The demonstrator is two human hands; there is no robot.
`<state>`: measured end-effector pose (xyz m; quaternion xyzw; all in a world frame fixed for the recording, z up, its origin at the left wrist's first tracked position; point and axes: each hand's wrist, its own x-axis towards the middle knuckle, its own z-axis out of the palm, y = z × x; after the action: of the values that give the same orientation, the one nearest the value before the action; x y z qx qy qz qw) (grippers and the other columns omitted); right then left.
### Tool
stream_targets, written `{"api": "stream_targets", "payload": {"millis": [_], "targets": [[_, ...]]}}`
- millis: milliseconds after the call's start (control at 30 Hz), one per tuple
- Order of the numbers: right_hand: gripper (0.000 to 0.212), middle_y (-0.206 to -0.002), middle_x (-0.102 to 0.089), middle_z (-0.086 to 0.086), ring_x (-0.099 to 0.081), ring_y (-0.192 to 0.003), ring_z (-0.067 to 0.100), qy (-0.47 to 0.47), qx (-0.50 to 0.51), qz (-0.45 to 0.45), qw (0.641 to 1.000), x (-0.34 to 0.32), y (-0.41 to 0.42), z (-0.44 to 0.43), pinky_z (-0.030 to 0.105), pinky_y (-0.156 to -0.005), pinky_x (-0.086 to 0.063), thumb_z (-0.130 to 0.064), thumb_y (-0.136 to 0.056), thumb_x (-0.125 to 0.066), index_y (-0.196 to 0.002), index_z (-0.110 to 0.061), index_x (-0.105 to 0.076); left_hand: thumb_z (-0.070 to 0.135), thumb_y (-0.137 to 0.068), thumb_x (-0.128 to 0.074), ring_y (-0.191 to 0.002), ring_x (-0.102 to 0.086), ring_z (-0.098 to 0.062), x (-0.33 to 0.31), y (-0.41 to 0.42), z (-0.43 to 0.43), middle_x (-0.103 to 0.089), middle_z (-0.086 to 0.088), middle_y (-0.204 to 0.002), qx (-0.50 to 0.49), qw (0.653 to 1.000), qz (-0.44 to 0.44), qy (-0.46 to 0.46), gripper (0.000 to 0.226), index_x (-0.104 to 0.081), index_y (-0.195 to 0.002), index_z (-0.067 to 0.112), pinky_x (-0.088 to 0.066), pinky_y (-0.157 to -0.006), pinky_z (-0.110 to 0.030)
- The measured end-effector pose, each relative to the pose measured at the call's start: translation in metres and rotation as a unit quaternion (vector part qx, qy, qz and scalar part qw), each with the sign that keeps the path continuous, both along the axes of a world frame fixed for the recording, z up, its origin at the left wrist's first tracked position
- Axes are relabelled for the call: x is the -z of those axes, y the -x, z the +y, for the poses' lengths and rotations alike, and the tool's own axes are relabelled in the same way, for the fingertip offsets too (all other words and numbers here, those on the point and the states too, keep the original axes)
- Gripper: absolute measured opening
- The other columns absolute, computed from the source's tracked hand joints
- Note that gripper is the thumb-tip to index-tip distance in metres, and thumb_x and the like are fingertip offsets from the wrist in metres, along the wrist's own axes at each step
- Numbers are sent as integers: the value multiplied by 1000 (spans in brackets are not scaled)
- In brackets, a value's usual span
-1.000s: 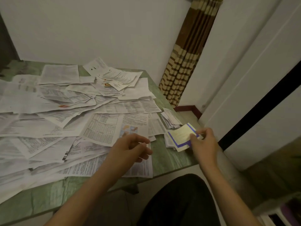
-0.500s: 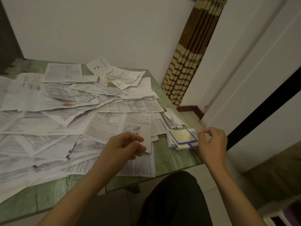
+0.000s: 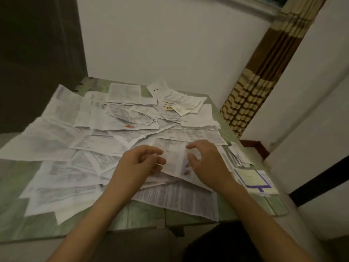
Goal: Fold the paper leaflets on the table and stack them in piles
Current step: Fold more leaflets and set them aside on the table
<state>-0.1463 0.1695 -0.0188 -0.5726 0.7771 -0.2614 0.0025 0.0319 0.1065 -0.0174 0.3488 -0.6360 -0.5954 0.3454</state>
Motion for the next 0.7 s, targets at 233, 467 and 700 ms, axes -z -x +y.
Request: {"api": "stream_targets", "payload": {"millis": [233, 467, 700], "targets": [[44, -152, -29, 11, -23, -140, 28, -69, -145, 146, 976, 5, -41, -66, 41, -117, -15, -2, -87, -46, -130, -7, -53, 2, -92, -50, -64, -66, -5, 13, -34, -11, -72, 6, -71, -34, 999, -15, 14, 22, -66, -89, 16, -52, -59, -16], [52, -151, -33, 8, -23, -141, 20, -123, -208, 186, 952, 5, -55, -81, 32, -116, -10, -8, -89, -35, -142, -6, -37, 4, -93, -49, -69, -67, -10, 13, -47, -23, -73, 4, -75, -72, 997, 3, -6, 22, -66, -89, 16, -53, -64, -21], [38, -105, -68, 13, -63, -100, 29, 13, -219, 150, 964, -1, -60, -60, 33, -89, -37, 5, -70, -49, -102, 0, -69, 23, -96, -47, -58, -62, -11, 13, -49, -28, -71, -10, -80, -110, 993, 1, -53, 27, -67, -93, 4, -49, -51, -18]]}}
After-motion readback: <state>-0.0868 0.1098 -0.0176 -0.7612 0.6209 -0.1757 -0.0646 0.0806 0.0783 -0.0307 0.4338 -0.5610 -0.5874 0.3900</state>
